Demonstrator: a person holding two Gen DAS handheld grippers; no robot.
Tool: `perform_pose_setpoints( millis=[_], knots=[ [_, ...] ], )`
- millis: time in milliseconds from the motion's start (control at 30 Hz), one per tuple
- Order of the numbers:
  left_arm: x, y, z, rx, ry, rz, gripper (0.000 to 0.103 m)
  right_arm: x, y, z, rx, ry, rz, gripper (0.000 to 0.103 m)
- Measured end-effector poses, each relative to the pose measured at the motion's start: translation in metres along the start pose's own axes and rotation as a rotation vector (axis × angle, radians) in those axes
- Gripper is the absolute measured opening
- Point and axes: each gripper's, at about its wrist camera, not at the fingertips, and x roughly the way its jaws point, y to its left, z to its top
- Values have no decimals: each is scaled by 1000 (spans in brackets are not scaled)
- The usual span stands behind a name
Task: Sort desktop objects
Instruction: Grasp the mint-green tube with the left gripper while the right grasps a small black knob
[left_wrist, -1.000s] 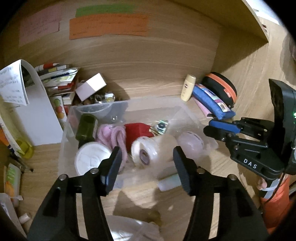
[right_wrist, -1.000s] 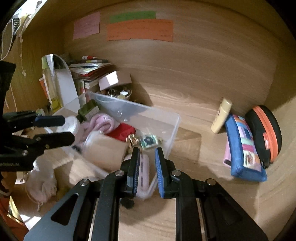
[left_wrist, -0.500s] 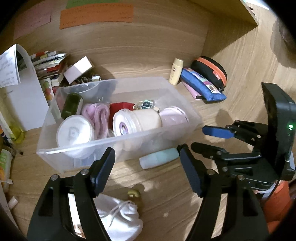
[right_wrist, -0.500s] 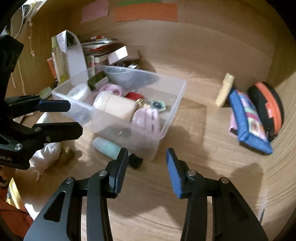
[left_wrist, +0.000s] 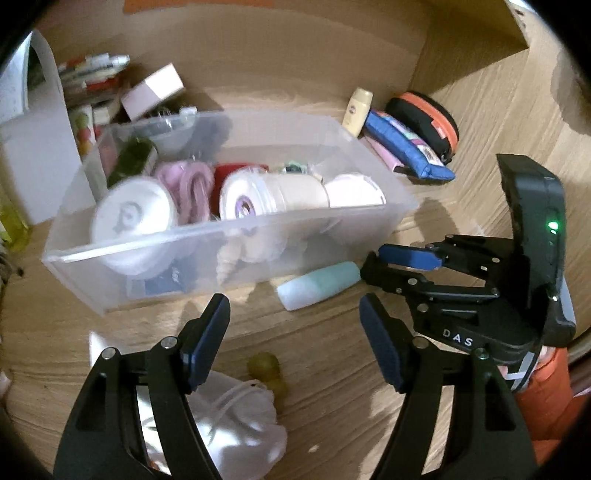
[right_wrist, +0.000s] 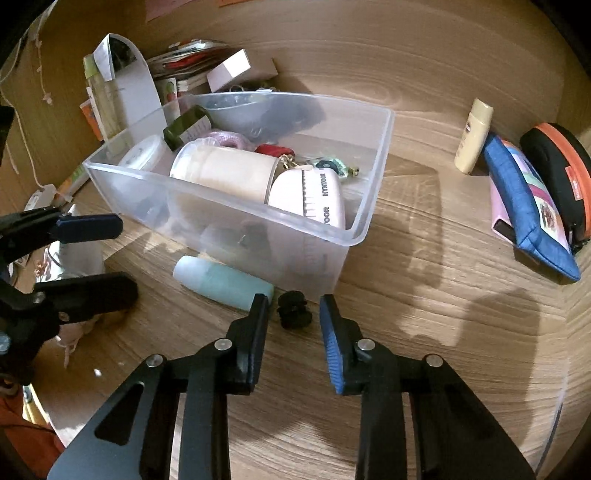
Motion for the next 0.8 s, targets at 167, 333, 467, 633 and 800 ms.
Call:
perform_pose_setpoints(
  millis=[167,333,467,633,800],
  knots=[
    [14,-6,2,-16,47,0,72,2,8,-4,-35,-7,13,16],
    [25,-16,6,-11,74,27,72,-12,1,-13,-26,-42,40,16],
    [37,-22,8,-11,103,46,72,-28,-19,-19,25,-77,67,16],
    [51,-31,10,-25,129,84,72,-42,-37,-24,61,-122,83,17],
    [58,-40,12,-43,121,154,73,-53,-45,-25,78,-165,129,17]
  ],
)
